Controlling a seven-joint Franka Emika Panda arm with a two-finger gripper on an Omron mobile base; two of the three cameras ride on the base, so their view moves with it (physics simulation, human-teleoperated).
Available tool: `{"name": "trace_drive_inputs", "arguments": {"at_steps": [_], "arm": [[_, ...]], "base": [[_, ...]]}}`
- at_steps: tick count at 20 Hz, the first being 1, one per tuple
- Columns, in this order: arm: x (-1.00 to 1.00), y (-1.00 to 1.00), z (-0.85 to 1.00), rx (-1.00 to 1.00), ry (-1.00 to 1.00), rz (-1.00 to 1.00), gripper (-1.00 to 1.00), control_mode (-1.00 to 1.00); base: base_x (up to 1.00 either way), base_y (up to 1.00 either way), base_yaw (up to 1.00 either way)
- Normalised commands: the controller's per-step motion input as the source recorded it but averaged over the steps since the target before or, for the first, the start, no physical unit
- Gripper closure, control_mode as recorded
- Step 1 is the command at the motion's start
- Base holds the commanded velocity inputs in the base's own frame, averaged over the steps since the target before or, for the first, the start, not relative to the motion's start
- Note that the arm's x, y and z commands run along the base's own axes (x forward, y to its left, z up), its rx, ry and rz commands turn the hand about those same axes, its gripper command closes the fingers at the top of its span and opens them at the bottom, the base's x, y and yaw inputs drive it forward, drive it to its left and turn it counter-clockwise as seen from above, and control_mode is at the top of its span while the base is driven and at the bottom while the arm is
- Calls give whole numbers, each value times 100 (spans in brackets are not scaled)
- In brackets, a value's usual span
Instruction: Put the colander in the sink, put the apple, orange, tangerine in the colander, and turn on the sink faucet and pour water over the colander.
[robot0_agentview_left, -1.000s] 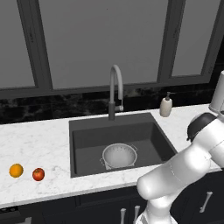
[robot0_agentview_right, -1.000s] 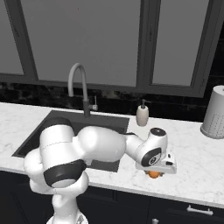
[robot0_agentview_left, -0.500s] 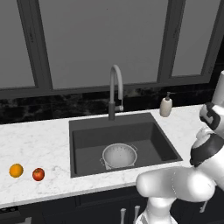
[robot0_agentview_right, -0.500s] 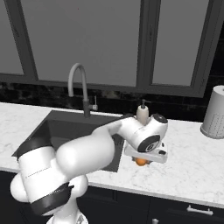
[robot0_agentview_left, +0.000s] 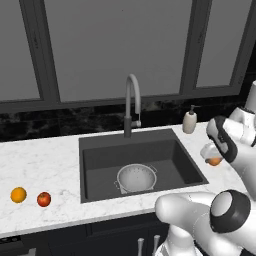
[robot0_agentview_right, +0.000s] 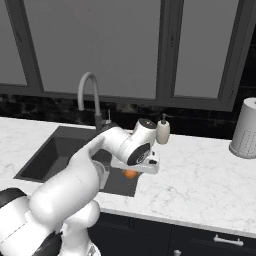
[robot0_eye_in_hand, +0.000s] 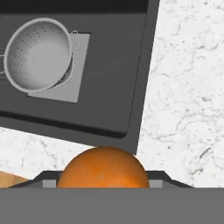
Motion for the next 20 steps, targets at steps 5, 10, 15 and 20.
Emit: {"name": "trace_drive_inputs", "arguments": {"at_steps": [5,10,15,20], "arm": [[16,100,0,10,0,11,100,-100],[37,100,0,12,0,9,100,-100],[45,87,-5,14,0,8,100,-100],[53,78,-33,10,6,4,100,-100]], "base": [[0,0,0],[0,0,0],[0,0,0],[0,0,0]]}}
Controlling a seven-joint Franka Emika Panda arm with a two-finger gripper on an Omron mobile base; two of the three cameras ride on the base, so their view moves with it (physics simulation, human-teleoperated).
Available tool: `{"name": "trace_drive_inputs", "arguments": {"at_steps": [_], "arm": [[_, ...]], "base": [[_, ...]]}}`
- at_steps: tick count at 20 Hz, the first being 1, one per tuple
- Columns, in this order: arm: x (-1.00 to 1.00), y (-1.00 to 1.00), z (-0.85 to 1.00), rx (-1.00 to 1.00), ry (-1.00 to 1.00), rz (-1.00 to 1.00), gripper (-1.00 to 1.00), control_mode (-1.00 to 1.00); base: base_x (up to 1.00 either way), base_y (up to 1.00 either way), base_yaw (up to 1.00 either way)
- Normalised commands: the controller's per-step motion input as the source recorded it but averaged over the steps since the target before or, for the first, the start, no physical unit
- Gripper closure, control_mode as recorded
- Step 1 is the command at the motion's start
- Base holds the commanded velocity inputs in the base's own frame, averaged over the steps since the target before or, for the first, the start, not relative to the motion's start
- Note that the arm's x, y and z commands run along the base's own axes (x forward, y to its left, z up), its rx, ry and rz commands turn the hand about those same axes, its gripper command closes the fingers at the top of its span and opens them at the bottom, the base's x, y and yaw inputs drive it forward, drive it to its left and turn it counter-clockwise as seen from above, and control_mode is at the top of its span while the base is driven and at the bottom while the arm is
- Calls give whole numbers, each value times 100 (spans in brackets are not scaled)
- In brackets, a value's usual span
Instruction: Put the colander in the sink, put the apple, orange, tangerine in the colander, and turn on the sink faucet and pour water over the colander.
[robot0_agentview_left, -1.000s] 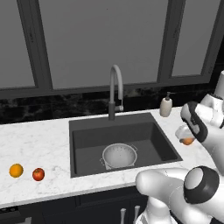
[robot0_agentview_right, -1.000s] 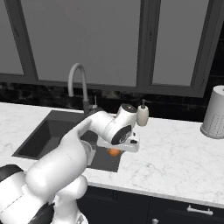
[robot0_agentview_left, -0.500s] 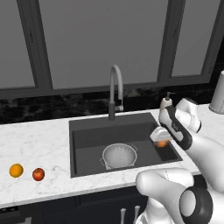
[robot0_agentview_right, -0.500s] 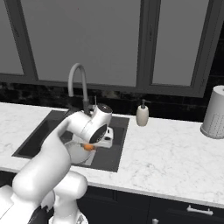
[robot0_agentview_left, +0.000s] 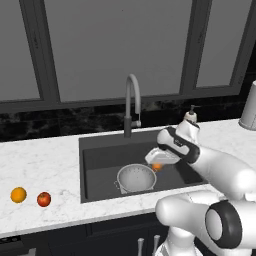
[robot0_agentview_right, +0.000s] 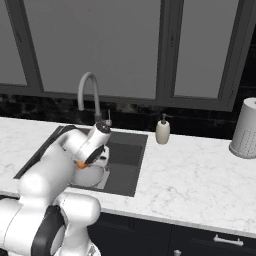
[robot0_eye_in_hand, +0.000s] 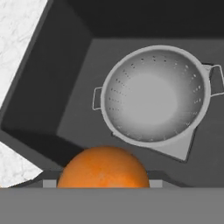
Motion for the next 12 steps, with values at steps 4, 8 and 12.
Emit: {"name": "trace_drive_inputs", "arguments": {"at_steps": [4,8,12], "arm": [[53,50,-49,5,7,0,100,-100],[49,23,-49,1,5,0,100,-100],[41,4,-47,0,3,0,100,-100]], "base": [[0,0,0],[0,0,0],[0,0,0]]}}
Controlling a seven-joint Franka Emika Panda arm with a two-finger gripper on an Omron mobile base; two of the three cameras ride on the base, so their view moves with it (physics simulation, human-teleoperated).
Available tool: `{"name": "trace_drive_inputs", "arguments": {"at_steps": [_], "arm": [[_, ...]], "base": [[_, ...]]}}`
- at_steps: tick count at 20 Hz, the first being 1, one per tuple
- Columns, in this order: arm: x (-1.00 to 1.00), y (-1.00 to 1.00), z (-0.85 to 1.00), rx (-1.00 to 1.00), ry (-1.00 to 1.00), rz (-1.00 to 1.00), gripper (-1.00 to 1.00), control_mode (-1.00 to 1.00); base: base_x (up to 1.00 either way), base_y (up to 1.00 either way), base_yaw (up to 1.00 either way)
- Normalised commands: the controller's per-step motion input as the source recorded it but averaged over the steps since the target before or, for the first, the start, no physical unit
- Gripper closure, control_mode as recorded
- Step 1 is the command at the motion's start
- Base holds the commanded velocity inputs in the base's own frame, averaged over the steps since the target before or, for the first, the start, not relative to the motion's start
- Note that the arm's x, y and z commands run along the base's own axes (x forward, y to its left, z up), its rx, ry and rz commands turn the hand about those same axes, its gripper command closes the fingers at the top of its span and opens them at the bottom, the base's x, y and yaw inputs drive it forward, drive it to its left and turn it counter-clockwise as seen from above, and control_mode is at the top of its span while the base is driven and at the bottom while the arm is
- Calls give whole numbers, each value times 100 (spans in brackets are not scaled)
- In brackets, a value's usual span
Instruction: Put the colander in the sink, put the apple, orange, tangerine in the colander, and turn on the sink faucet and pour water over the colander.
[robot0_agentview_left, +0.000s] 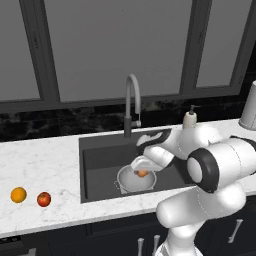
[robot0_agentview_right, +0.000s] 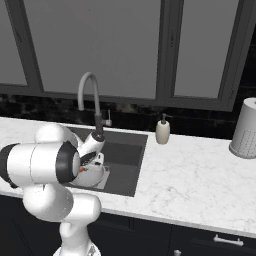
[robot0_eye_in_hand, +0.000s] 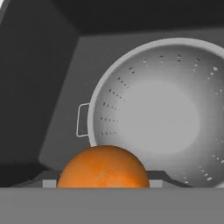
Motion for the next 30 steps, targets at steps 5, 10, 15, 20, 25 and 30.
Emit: {"name": "trace_drive_inputs", "arguments": {"at_steps": [5,10,15,20,25,30], "arm": [[28,9,-39,0,0,0,100,-100],[17,18,-32,0,0,0,100,-100],[13,17,-30,0,0,0,100,-100],[11,9,-23,0,0,0,-100,-100],[8,0,-8,0,0,0,-100,-100],[1,0,0,0,0,0,-100,-100]], "base": [[0,0,0],[0,0,0],[0,0,0],[0,0,0],[0,0,0],[0,0,0]]}}
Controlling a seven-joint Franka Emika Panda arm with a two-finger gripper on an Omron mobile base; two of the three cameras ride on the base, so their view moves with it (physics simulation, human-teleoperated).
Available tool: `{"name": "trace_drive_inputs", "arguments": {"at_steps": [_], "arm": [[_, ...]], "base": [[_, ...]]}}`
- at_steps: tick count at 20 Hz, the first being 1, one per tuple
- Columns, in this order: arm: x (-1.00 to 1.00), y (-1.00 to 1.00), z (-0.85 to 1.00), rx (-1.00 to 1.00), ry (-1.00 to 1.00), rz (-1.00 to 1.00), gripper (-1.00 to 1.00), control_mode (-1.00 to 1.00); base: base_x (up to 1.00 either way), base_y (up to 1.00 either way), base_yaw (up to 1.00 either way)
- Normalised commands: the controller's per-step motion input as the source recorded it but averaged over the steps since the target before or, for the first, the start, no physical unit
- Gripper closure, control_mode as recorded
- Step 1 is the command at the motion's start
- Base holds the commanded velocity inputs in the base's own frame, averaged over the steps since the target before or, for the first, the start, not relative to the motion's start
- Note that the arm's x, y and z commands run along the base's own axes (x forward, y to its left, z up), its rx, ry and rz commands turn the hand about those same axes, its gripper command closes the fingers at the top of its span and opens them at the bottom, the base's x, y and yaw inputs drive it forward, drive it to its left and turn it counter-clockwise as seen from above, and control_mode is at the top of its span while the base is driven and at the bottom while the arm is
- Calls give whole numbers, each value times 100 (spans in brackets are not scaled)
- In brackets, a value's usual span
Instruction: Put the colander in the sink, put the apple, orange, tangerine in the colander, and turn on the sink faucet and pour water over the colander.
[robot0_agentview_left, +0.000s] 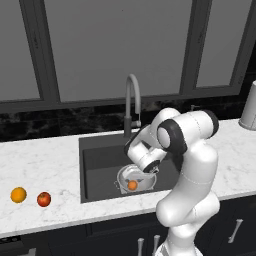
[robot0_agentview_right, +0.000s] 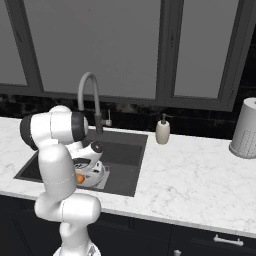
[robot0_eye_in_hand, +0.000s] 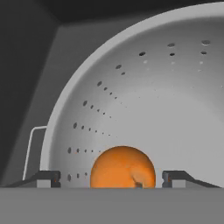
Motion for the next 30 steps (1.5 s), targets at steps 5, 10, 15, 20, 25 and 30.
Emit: {"name": "trace_drive_inputs", "arguments": {"at_steps": [5,10,15,20,25,30], "arm": [[0,0,28,0,0,0,-100,-100],[-16,0,89,5,-4,0,-100,-100],[-41,0,100,5,-6,0,-100,-100],[-50,30,100,1,-1,0,-100,-100],[-49,91,94,-1,1,2,-100,-100],[-49,100,68,-8,3,7,-100,-100]], "base": [[0,0,0],[0,0,0],[0,0,0],[0,0,0],[0,0,0],[0,0,0]]}}
